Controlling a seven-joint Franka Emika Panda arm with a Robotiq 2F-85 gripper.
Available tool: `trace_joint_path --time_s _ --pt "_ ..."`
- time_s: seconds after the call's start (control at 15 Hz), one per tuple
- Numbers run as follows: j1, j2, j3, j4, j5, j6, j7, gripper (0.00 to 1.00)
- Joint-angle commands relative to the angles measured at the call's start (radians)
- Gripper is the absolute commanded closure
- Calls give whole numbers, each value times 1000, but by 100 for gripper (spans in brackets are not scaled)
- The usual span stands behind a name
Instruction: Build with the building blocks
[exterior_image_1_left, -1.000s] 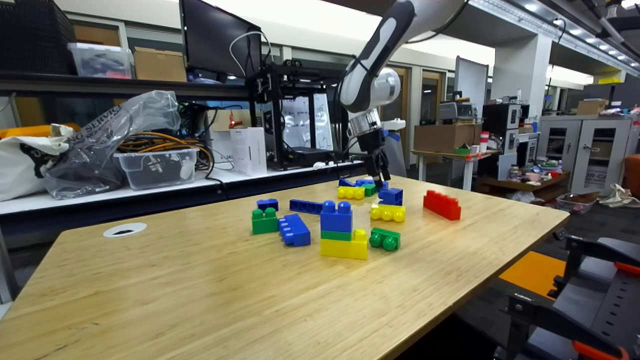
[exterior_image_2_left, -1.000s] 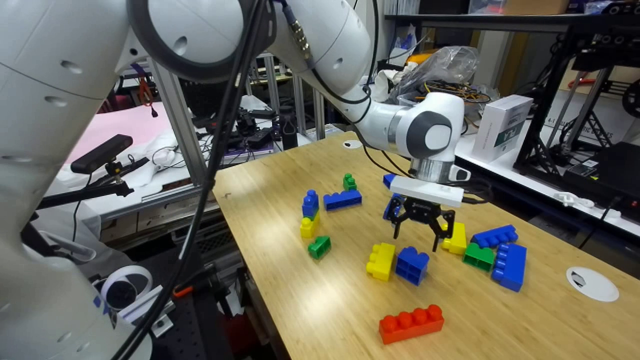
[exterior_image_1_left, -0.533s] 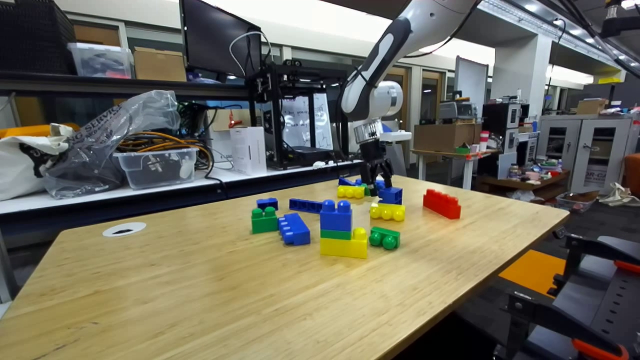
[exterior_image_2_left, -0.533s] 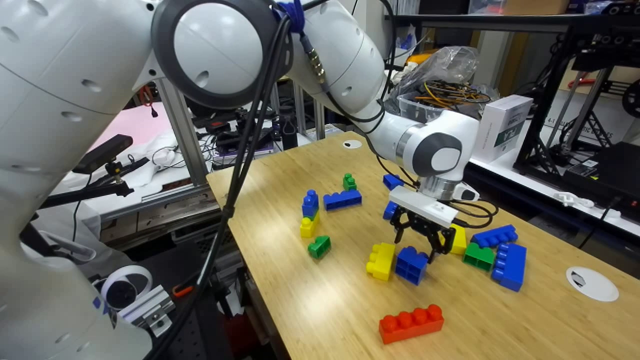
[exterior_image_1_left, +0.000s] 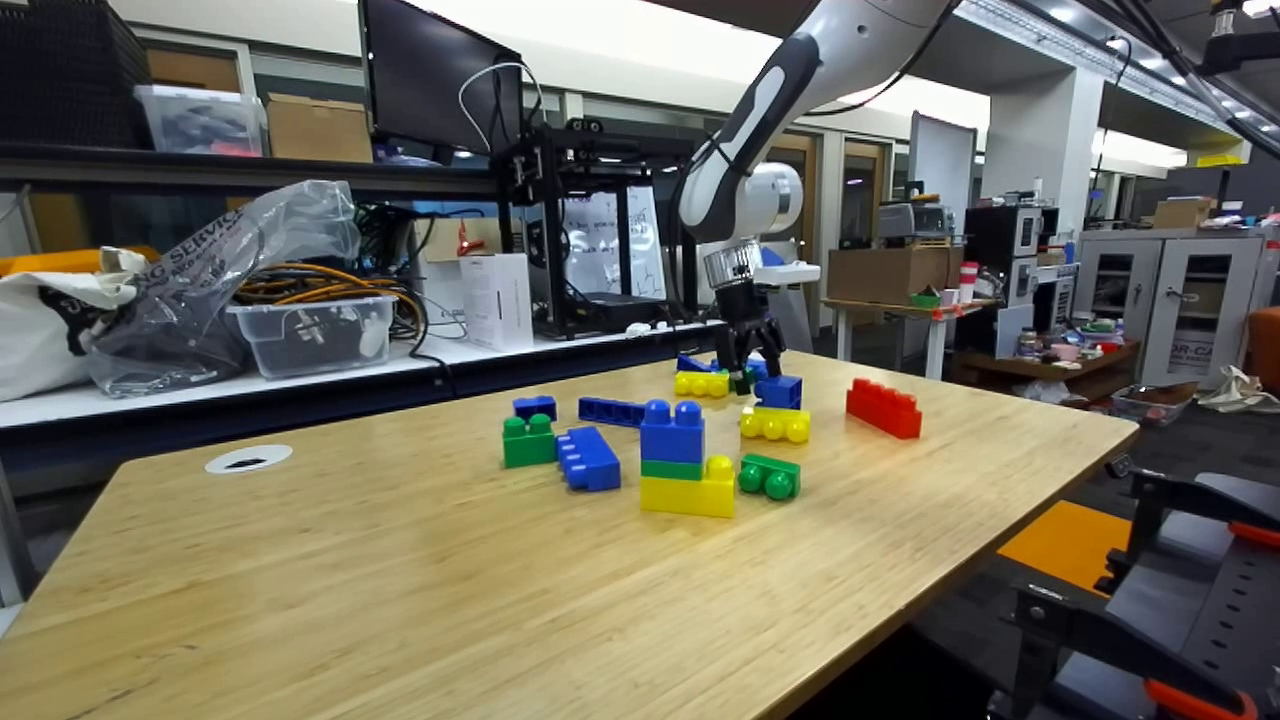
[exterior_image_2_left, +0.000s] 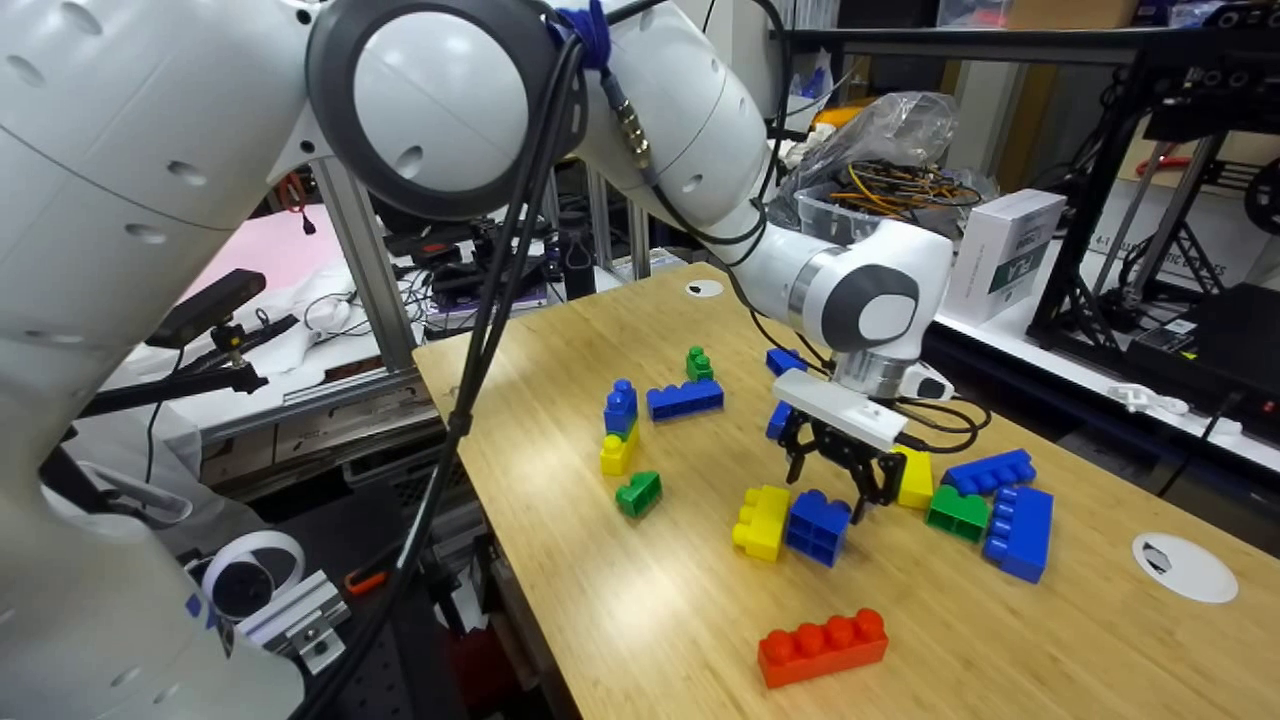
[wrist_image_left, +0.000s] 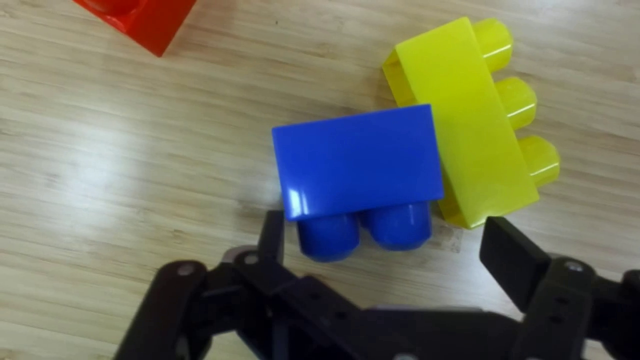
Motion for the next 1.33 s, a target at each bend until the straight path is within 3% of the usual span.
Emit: trace_joint_path --time_s 0.0,0.4,0.47,0.53,0.8,1.13,1.27 --pt "16 4 -11 -7 -56 2 -28 0" --pt "37 3 -8 -32 -152 17 -63 0" --pt "37 2 -7 -36 -161 21 -69 25" --pt "37 1 -7 -39 -169 23 -76 28" --pt "38 -1 -7 -40 -190 22 -101 55" --pt "41 -26 3 -60 -211 37 -139 55" --pt "39 -83 22 -109 -214 109 -178 55"
